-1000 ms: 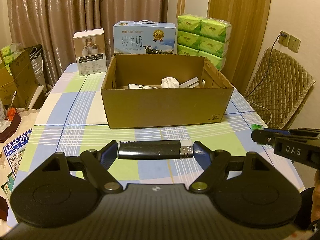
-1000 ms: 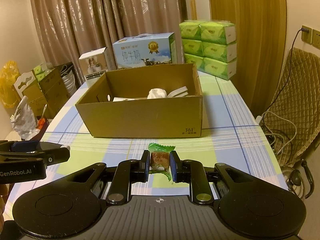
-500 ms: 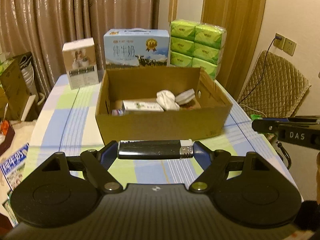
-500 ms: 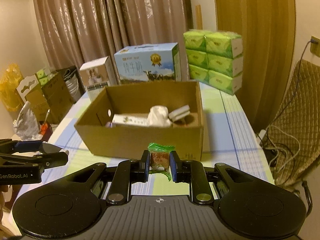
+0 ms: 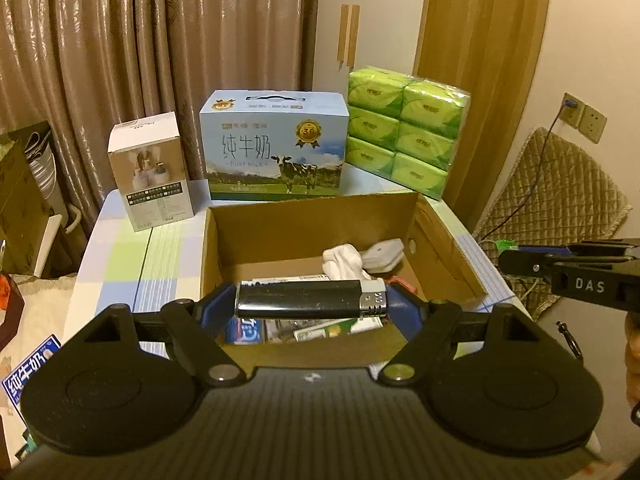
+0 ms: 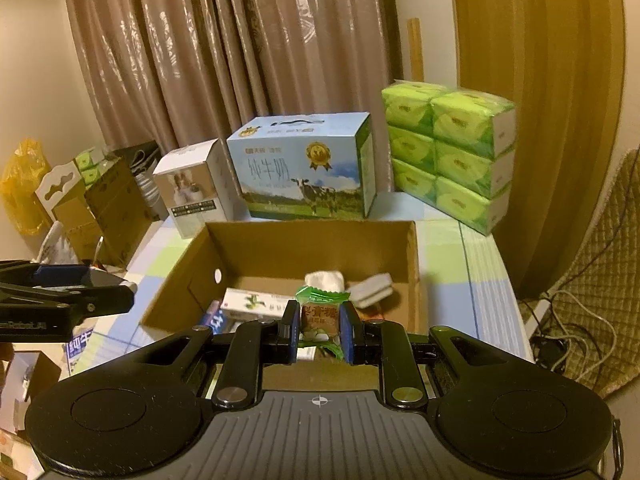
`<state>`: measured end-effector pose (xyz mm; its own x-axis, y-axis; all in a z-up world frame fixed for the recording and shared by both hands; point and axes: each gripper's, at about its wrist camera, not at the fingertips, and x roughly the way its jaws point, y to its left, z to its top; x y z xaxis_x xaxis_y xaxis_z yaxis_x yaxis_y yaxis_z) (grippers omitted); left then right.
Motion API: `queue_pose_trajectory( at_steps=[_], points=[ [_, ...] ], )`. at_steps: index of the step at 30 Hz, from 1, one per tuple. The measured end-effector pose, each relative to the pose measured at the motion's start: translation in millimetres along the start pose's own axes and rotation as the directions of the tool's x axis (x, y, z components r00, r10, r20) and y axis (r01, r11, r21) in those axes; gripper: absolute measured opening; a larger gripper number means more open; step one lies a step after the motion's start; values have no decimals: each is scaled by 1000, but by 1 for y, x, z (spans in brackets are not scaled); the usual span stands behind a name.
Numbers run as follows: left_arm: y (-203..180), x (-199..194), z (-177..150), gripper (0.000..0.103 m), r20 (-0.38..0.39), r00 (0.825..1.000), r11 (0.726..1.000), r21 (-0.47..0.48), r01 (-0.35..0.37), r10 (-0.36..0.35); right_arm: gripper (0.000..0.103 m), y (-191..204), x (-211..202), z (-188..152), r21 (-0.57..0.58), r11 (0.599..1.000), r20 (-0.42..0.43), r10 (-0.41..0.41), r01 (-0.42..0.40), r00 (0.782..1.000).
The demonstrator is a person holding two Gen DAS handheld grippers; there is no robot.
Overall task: Organize objects
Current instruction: 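Lift the lighter and green candy and carry both over the cardboard box, then lower both items into the box and open both tools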
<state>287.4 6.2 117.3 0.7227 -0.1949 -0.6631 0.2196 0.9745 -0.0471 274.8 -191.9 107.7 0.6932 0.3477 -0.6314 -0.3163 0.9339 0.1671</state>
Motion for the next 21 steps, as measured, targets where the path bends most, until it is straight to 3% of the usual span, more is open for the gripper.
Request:
queue_pose_trajectory(
  at_steps=[8,21],
  points=[
    [4,39,22,78,-41,999,1000,18,-13,14,18,-11,31,16,40,999,-41,4,-2,999],
    [9,82,28,78,-70,998,1000,-12,-2,1,18,-29,63,16,88,996,-67,3,3,998]
  ],
)
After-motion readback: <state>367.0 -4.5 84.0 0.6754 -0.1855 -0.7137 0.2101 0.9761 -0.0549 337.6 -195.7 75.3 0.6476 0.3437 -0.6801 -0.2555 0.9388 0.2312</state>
